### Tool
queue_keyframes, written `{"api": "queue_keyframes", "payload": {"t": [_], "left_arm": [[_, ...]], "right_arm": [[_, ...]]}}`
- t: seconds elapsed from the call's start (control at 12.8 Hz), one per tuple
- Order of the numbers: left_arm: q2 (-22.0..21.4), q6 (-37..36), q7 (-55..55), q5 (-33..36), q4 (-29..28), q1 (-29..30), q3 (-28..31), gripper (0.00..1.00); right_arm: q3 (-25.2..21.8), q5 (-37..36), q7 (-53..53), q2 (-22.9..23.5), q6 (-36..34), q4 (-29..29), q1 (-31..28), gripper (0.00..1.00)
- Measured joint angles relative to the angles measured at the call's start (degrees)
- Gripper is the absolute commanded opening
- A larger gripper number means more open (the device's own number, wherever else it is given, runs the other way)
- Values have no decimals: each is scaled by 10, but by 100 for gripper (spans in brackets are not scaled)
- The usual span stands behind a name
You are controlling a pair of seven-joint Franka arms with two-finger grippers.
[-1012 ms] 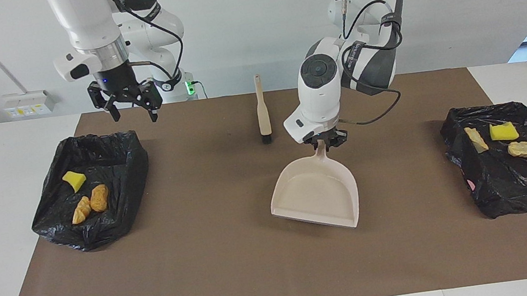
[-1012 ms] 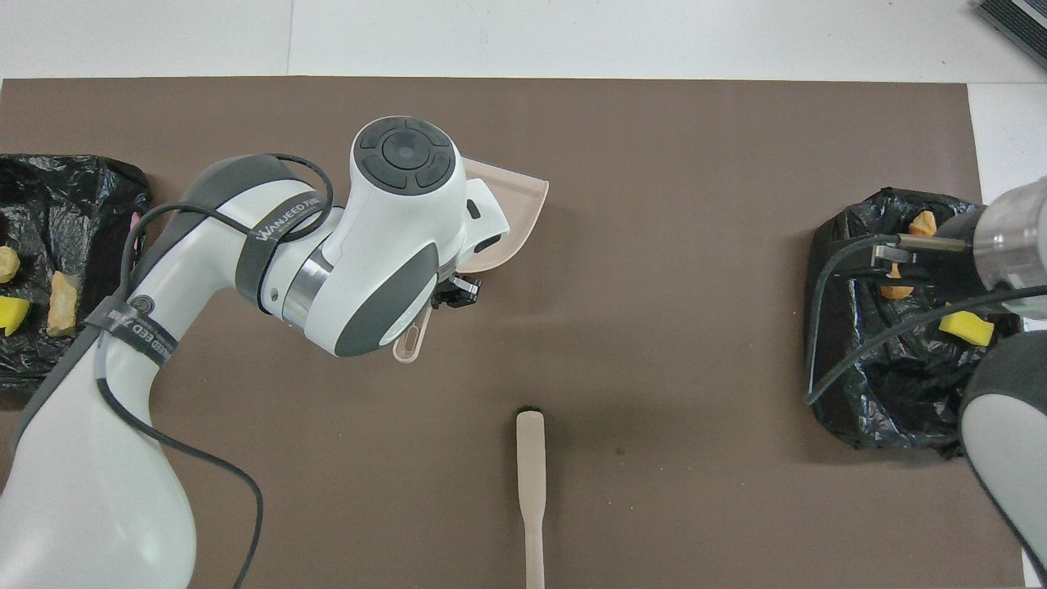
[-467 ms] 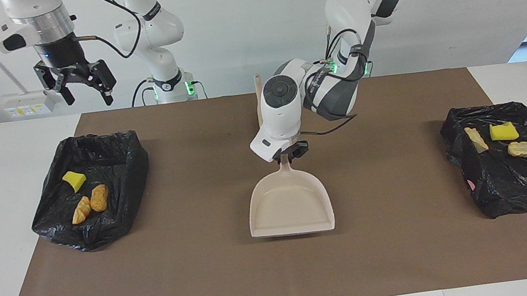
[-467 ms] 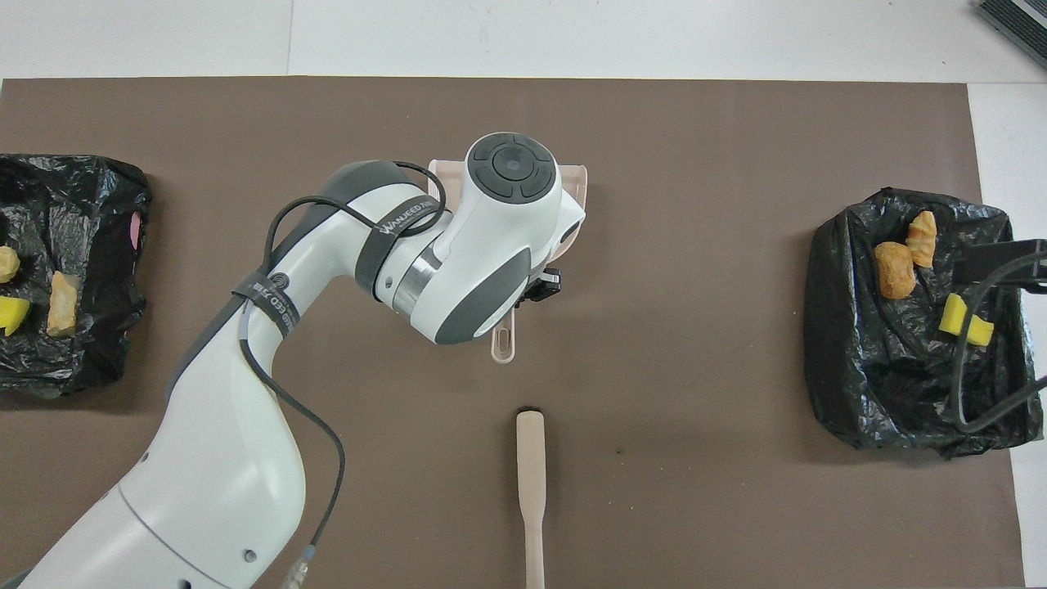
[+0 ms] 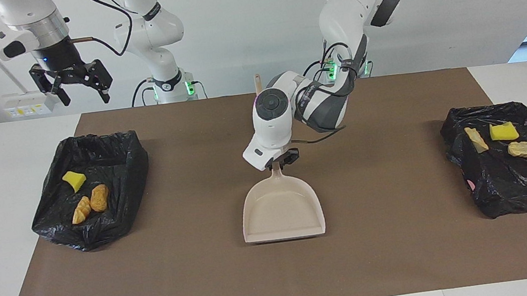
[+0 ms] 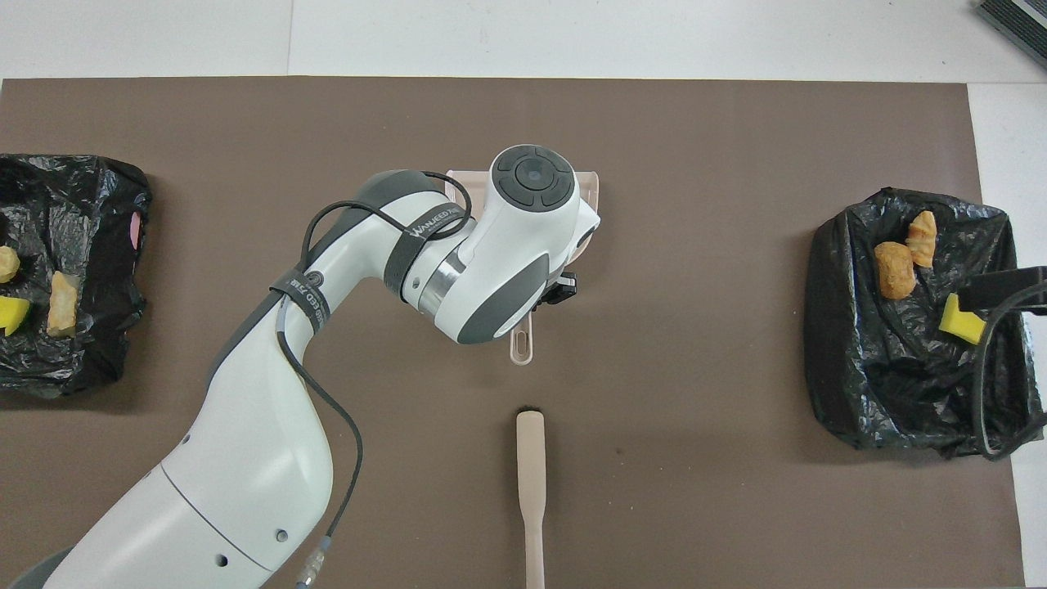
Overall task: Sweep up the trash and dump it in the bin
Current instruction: 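Set the dustpan down on the table center with the left gripper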
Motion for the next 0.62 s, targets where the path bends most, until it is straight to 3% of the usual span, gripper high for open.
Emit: {"api": "queue_keyframes", "payload": {"t": [0.16,0.31,0.39,0.47,0.55,0.62], "left_arm": [[1,0,0,0,-3,-3,0,37],[0,-1,0,0,-3,-3,0,49],[0,-2,0,0,-3,-3,0,62],[0,-2,0,0,-3,-3,0,90],[0,-2,0,0,-3,-3,0,100],[0,-2,-1,0,-2,-3,0,100]], "right_arm": [[0,0,0,0,-16,0,0,100],[-1,3,0,0,-24,0,0,100],[-3,6,-2,0,-25,0,0,100],[-5,6,-7,0,-25,0,0,100],[-7,6,-12,0,-25,0,0,100],[-8,6,-14,0,-25,0,0,100]]}}
